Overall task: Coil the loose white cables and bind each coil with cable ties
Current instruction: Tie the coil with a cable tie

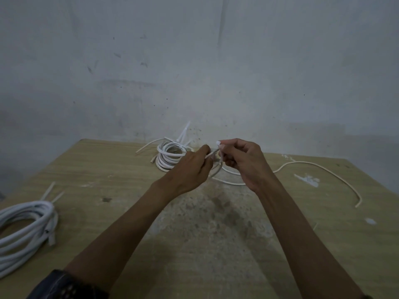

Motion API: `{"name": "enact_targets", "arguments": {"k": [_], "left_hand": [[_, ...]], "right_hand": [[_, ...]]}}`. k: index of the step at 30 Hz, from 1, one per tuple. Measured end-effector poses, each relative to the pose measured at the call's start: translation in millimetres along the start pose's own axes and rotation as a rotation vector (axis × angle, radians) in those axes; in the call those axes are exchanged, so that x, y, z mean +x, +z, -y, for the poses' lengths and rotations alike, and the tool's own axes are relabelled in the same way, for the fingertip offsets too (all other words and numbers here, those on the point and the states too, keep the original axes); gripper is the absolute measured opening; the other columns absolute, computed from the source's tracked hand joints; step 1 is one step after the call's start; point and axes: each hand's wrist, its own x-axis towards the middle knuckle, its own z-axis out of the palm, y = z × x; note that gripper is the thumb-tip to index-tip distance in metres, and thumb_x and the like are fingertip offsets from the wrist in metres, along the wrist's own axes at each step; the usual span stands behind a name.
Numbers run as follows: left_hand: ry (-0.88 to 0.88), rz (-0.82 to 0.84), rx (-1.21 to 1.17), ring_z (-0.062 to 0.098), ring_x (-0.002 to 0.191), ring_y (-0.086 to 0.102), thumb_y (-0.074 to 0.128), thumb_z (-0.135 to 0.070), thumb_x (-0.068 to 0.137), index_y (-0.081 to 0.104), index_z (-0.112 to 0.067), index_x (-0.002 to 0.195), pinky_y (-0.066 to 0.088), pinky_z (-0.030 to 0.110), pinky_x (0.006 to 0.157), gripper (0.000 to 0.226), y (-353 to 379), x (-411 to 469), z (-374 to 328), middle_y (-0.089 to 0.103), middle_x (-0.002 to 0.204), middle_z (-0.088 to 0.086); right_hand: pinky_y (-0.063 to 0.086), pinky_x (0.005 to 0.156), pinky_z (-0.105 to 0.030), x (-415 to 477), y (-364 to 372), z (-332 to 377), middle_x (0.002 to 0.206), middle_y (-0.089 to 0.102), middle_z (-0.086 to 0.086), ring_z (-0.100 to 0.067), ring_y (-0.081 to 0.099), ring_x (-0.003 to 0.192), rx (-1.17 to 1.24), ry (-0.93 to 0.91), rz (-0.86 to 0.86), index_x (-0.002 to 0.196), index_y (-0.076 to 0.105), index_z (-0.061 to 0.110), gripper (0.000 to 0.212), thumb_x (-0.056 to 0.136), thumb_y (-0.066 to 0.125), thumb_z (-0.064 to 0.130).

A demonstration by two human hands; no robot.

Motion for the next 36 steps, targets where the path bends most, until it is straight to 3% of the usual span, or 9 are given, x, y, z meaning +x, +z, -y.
{"name": "enact_targets", "arguments": {"k": [5, 11, 16, 21, 24, 27, 29, 32, 36], "left_hand": [[0.042, -0.039, 0.017, 0.012, 0.05, 0.044, 0.044, -0.015, 0.103, 0.047, -0.011, 0.091, 0.029, 0.035, 0.051, 0.013, -1.9, -3.2, -5.1, 0.044, 0.06, -0.013], [0.001, -0.089, 0.054, 0.027, 0.059, 0.055, 0.04, -0.021, 0.102, 0.055, -0.009, 0.098, 0.041, 0.045, 0.055, 0.019, -2.4, -43.9, 5.0, 0.061, 0.074, 0.008], [-0.072, -0.156, 0.16, 0.03, 0.054, 0.056, 0.047, -0.019, 0.101, 0.054, -0.012, 0.097, 0.037, 0.04, 0.048, 0.011, -13.5, -91.9, 17.3, 0.06, 0.067, 0.007], [-0.101, -0.26, 0.197, 0.028, 0.051, 0.055, 0.051, -0.015, 0.101, 0.053, -0.013, 0.101, 0.037, 0.038, 0.045, 0.002, -35.7, -108.4, 20.0, 0.058, 0.063, 0.004], [-0.12, -0.244, 0.205, 0.026, 0.049, 0.053, 0.05, -0.014, 0.101, 0.047, -0.021, 0.102, 0.039, 0.039, 0.044, 0.007, -41.8, -108.6, 26.2, 0.055, 0.063, 0.001], [-0.14, -0.217, 0.176, 0.029, 0.052, 0.055, 0.047, -0.019, 0.102, 0.049, -0.017, 0.101, 0.041, 0.045, 0.047, 0.003, -40.7, -106.7, 32.2, 0.059, 0.065, 0.004], [-0.129, -0.193, 0.175, 0.03, 0.054, 0.057, 0.045, -0.022, 0.102, 0.053, -0.015, 0.106, 0.042, 0.044, 0.049, 0.011, -40.2, -105.4, 32.2, 0.062, 0.068, 0.006], [-0.111, -0.168, 0.201, 0.031, 0.056, 0.057, 0.044, -0.022, 0.101, 0.057, -0.01, 0.114, 0.04, 0.042, 0.05, 0.022, -41.7, -105.0, 30.0, 0.064, 0.07, 0.008], [-0.138, -0.139, 0.201, 0.033, 0.059, 0.058, 0.044, -0.023, 0.101, 0.056, -0.008, 0.114, 0.043, 0.043, 0.05, 0.023, -40.2, -104.7, 30.9, 0.065, 0.072, 0.009]], "right_hand": [[0.049, 0.059, -0.02, -1.3, 4.5, -1.8, 0.069, 0.068, -0.007, -0.007, 0.058, 0.057, -0.093, -0.077, -0.045, 0.098, 0.075, 0.003, 0.011, 0.09, 0.071, 0.009], [0.05, 0.058, -0.021, -11.3, 28.4, -15.0, 0.062, 0.067, -0.002, -0.008, 0.061, 0.055, -0.239, -0.073, 0.062, 0.106, 0.072, 0.007, 0.015, 0.091, 0.069, 0.005], [0.045, 0.054, -0.02, -25.0, 61.7, -33.1, 0.063, 0.062, -0.009, -0.01, 0.053, 0.052, -0.119, 0.029, 0.175, 0.094, 0.072, 0.006, 0.008, 0.09, 0.068, 0.001], [0.051, 0.062, -0.021, -31.4, 93.3, -46.9, 0.072, 0.07, -0.006, -0.006, 0.062, 0.062, -0.125, -0.107, 0.111, 0.101, 0.074, 0.002, 0.011, 0.091, 0.069, 0.003], [0.052, 0.064, -0.021, -34.1, 100.3, -51.0, 0.074, 0.07, -0.002, -0.005, 0.062, 0.064, -0.084, -0.134, 0.092, 0.101, 0.074, 0.007, 0.013, 0.091, 0.068, 0.001], [0.055, 0.072, -0.023, -36.4, 99.4, -52.0, 0.085, 0.073, 0.0, -0.008, 0.065, 0.074, -0.042, -0.198, 0.079, 0.1, 0.073, 0.018, 0.019, 0.092, 0.068, 0.002], [0.055, 0.074, -0.023, -36.9, 99.3, -52.1, 0.089, 0.074, 0.001, -0.007, 0.066, 0.078, -0.035, -0.214, 0.088, 0.101, 0.073, 0.019, 0.021, 0.091, 0.068, 0.002], [0.056, 0.076, -0.025, -34.7, 98.6, -54.4, 0.09, 0.075, 0.0, -0.007, 0.068, 0.079, -0.047, -0.193, 0.085, 0.103, 0.074, 0.016, 0.019, 0.091, 0.069, 0.002], [0.054, 0.067, -0.021, -32.4, 97.1, -59.6, 0.081, 0.073, -0.003, -0.005, 0.066, 0.069, -0.049, -0.107, 0.079, 0.104, 0.073, 0.009, 0.016, 0.091, 0.068, 0.001]]}}
